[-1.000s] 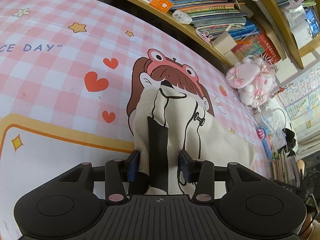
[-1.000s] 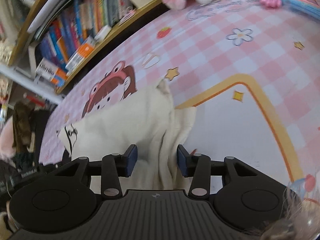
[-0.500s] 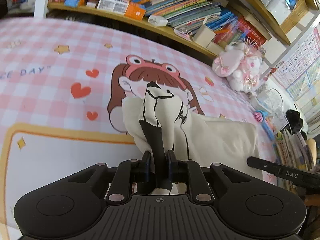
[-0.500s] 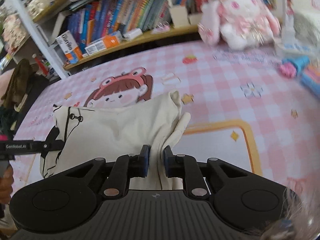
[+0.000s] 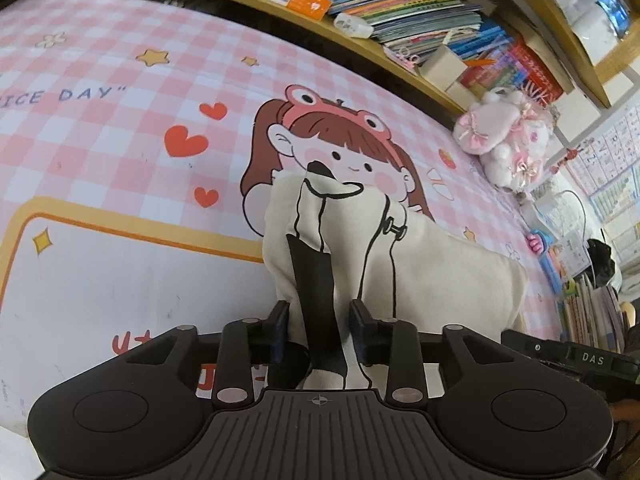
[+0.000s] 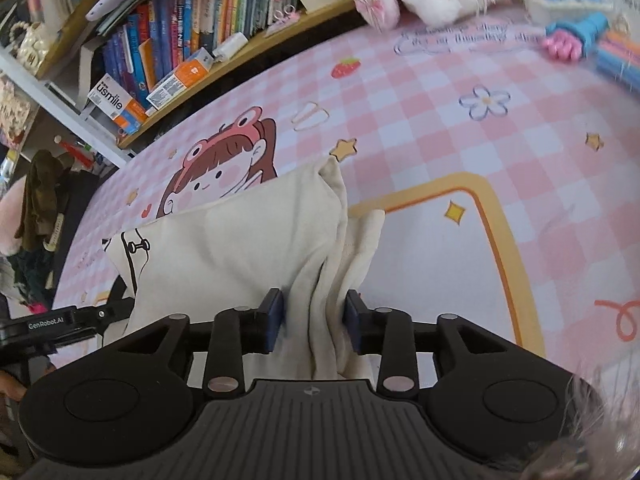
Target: Fold clothes
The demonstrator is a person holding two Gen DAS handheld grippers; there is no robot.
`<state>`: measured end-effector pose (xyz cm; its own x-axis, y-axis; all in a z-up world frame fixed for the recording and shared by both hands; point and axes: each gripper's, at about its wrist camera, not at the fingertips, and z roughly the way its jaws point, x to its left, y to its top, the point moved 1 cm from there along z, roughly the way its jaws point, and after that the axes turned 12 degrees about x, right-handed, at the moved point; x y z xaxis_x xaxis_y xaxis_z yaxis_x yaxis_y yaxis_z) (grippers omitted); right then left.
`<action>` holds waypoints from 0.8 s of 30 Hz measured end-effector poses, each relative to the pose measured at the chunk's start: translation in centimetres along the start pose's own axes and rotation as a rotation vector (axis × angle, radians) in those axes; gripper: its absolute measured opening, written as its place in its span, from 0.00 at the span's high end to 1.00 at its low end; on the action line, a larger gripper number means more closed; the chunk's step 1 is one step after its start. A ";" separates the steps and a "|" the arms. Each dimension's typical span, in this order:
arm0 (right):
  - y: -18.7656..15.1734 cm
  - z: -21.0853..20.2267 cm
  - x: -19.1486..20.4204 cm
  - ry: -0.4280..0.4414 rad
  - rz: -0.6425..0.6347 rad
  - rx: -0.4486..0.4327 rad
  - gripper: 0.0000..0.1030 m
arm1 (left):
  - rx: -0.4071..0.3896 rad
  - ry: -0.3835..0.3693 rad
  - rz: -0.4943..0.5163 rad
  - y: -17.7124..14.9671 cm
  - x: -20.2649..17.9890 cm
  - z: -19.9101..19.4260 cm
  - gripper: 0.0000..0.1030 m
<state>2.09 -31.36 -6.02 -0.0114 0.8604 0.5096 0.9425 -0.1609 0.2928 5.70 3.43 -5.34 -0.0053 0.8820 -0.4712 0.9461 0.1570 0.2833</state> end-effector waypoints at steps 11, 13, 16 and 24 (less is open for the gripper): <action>0.5 0.6 -0.3 0.062 -0.050 0.038 0.68 | -0.029 0.008 -0.022 -0.4 -0.6 0.3 0.74; 0.5 0.7 -0.3 0.067 -0.058 0.041 0.75 | -0.046 0.021 -0.019 -0.7 -1.0 0.1 0.83; 0.4 0.2 0.2 0.060 -0.105 0.019 0.81 | -0.069 0.018 -0.039 -0.7 -1.3 -0.6 0.87; 1.1 -1.8 1.0 0.055 -0.180 -0.043 0.83 | -0.121 0.006 -0.035 -1.0 -3.0 -2.0 0.87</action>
<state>2.49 -31.51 -3.74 -0.1982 0.8497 0.4886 0.9085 -0.0279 0.4169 4.15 1.57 -2.50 -0.0397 0.8779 -0.4772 0.8992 0.2397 0.3661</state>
